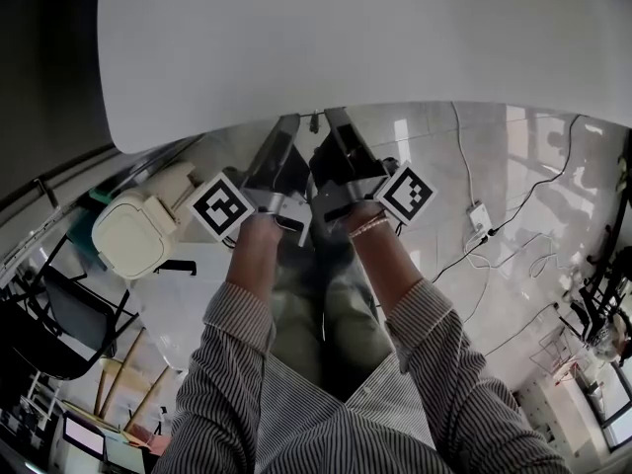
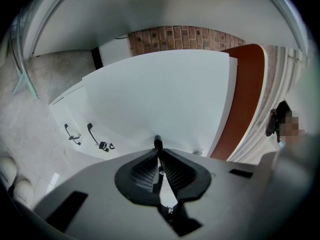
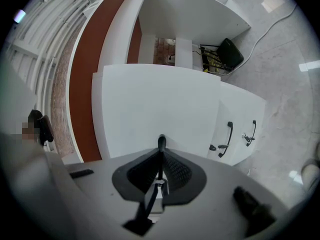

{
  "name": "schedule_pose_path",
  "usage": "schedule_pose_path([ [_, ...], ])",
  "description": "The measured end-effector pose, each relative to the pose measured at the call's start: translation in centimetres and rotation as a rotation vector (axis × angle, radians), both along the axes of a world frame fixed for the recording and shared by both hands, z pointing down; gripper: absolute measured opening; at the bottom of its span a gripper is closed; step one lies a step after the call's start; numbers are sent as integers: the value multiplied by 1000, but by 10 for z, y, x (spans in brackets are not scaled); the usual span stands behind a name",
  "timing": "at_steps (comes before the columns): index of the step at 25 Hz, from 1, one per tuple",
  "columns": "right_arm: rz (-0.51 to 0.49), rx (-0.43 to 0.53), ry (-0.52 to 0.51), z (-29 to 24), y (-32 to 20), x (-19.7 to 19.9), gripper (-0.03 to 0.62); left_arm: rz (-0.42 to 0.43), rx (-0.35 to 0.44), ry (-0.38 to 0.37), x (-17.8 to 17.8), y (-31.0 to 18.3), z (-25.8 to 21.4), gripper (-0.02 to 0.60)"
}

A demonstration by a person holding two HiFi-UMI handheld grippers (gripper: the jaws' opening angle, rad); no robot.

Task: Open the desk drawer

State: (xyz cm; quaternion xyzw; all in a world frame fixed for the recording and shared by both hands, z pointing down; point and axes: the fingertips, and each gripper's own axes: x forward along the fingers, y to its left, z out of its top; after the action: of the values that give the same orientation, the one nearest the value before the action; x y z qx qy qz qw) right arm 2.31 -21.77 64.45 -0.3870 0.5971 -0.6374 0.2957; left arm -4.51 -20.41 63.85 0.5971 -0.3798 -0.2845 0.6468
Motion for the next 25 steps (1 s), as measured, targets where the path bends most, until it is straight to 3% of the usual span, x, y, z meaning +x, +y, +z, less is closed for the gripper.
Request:
schedule_pose_path([
  [25, -95, -9, 10, -4, 75, 2, 33, 27, -47, -4, 4, 75, -3, 43],
])
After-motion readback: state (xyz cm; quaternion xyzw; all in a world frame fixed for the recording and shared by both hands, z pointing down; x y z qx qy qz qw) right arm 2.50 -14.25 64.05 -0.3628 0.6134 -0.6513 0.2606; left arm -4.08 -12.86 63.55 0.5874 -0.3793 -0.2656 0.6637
